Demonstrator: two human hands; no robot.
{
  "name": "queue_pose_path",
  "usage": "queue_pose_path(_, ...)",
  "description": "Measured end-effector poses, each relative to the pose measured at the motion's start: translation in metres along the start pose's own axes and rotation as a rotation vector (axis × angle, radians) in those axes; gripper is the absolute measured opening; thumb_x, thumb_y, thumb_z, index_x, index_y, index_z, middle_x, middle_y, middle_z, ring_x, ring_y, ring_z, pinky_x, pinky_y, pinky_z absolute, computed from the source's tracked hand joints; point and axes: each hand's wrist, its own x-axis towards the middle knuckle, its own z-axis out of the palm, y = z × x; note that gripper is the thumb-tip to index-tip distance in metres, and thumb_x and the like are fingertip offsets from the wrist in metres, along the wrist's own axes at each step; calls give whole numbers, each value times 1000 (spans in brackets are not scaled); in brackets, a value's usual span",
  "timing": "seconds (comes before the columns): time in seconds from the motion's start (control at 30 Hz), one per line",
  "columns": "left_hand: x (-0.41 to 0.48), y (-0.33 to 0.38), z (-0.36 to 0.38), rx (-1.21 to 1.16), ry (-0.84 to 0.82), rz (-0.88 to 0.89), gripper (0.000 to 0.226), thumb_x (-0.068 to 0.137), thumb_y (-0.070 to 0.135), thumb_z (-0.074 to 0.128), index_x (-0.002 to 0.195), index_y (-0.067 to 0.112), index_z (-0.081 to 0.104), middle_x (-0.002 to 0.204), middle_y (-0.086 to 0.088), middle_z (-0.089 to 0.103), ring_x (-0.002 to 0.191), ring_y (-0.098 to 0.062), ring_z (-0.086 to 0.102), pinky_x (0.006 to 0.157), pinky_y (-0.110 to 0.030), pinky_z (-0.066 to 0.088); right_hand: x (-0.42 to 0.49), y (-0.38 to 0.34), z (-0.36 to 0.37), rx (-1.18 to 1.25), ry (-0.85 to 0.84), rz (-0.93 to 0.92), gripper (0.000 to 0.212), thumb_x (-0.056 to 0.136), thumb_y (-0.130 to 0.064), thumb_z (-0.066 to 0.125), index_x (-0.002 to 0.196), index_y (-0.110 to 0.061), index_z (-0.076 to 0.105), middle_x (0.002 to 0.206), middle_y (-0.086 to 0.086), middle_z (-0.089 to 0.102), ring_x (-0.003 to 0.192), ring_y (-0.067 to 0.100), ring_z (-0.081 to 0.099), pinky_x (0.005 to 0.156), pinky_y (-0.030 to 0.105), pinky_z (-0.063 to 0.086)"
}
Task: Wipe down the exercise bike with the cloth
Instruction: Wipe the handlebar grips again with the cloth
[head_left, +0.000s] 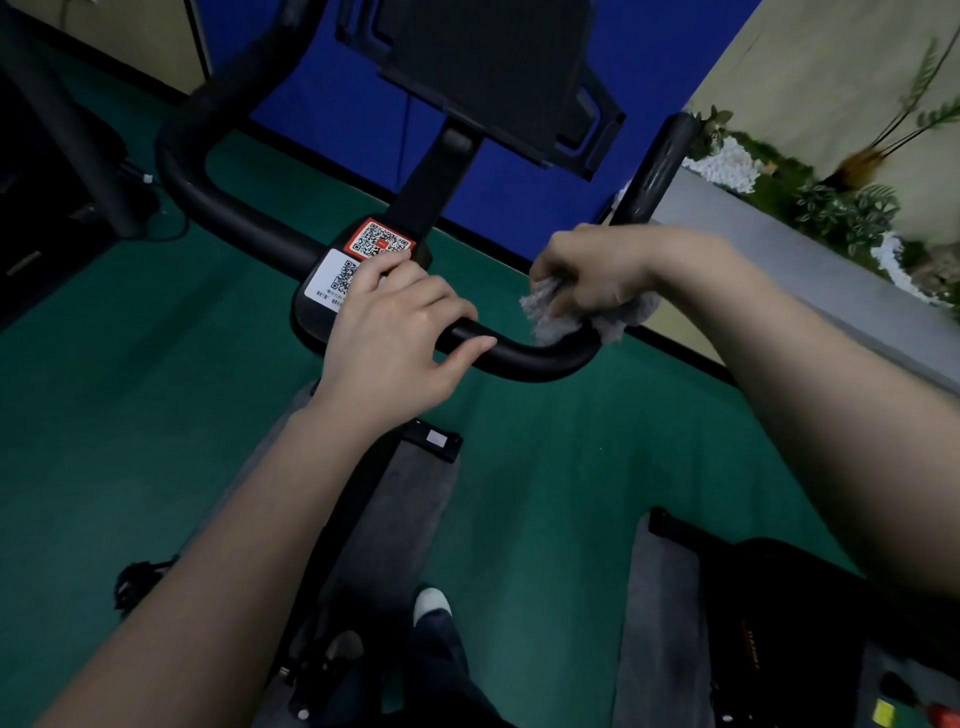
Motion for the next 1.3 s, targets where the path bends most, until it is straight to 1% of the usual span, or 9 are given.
queue_pose_path(0.13,0,0,1,11,-2,1,39,90,52,50,92,21,73,86,7,68,90,-19,58,107,-36,28,-20,-1,31,213,221,-78,5,87,-12,62,90,-15,64,71,-8,60,60,-4,58,53,11,44)
queue_pose_path(0.23,-1,0,1,14,-3,-3,40,90,52,48,92,21,73,87,8,69,91,-18,59,107,-36,28,-33,3,71,400,775,-44,11,87,-3,60,93,-9,67,77,-14,59,65,1,50,63,1,37)
queue_pose_path(0.37,-1,0,3,17,4,-4,40,91,52,47,91,21,73,87,8,69,91,-18,59,107,-35,27,-30,-28,140,750,1451,210,14,87,7,59,98,0,66,96,1,61,92,25,56,83,24,44)
queue_pose_path(0.43,-1,-1,3,11,12,1,39,91,51,49,92,21,73,87,7,69,91,-18,60,107,-35,27,-20,-51,158,1031,1596,301,17,89,7,58,104,-1,63,106,12,63,102,29,58,91,33,48)
queue_pose_path(0.53,-1,-2,4,13,22,11,37,91,50,50,91,21,73,87,8,69,90,-18,60,106,-35,27,-7,-72,158,1446,1715,445,19,93,0,55,112,-4,60,112,14,63,108,23,61,95,28,49)
queue_pose_path(0.63,0,-2,3,22,30,20,37,92,50,50,92,20,73,88,8,69,90,-18,60,105,-33,27,0,-79,153,1641,1758,503,18,95,-6,55,111,-13,60,106,3,66,102,11,63,89,20,49)
queue_pose_path(0.9,1,-1,3,42,13,23,37,93,50,49,93,22,72,89,8,68,92,-17,60,106,-33,26,4,-71,150,1800,1698,487,15,96,-11,55,108,-17,61,103,-3,68,100,12,65,88,25,50)
queue_pose_path(1.1,2,2,0,58,-16,24,37,93,48,49,93,20,73,90,6,69,93,-19,61,106,-35,27,7,-42,144,2486,1288,307,35,98,-20,55,133,-20,52,127,4,63,115,19,62,102,45,47)
queue_pose_path(1.3,5,19,-1,51,23,24,34,95,40,51,97,12,72,90,0,68,93,-24,60,110,-37,25,5,-53,145,2705,1107,265,26,99,-27,51,125,-28,57,116,4,70,107,20,66,95,47,50)
